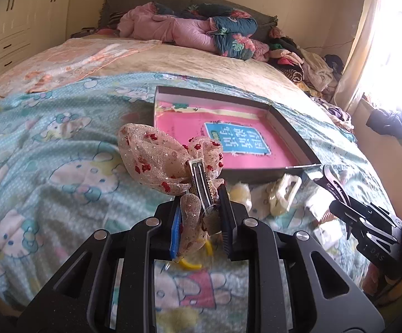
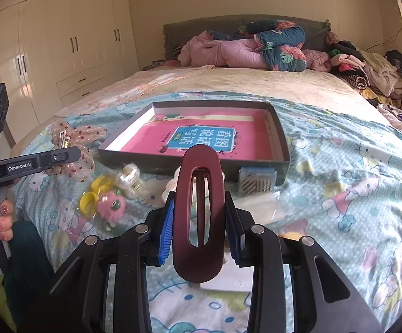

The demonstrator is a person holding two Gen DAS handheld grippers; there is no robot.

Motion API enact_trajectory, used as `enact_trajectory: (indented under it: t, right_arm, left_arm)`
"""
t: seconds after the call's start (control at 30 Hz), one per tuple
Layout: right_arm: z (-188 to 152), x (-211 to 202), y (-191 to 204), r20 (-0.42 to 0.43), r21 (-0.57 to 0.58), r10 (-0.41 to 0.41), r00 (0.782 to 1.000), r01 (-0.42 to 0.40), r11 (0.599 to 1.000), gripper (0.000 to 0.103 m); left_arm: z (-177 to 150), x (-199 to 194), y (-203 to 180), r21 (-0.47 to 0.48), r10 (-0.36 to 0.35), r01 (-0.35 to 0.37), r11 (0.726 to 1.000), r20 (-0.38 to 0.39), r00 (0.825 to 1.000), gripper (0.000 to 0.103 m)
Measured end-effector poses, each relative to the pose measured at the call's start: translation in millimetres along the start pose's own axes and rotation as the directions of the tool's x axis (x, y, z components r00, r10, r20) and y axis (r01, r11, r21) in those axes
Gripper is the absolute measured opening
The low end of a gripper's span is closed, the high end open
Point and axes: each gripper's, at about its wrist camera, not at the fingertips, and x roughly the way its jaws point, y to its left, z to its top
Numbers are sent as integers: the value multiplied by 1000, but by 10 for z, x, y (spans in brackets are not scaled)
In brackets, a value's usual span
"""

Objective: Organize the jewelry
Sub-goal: 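Lower the bow clip into the tray with the left tool while the right tool drops the maroon claw there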

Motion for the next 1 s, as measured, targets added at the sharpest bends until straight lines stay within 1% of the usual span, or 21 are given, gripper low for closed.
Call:
enact_trajectory:
  t: [0.27,0.5,0.77,1.0]
  right_arm:
    - [263,98,-206,24,24,-28,999,27,999,32]
    - [479,239,-308,34,1,-57,998,57,998,32]
    - [702,483,-423,17,-26,-90,996,90,996,32]
    - [815,794,-552,-27,-32,-120,992,119,992,32]
  left_arm:
    - [182,261,-116,22,3,-3,1000,-3,1000,16]
    - [317,488,-186,46,7,-7,999,-8,1000,16]
    - [429,736,-196,54,18,-17,998,-22,1000,16]
    - [484,938,-194,71,45,-42,997,-45,998,17]
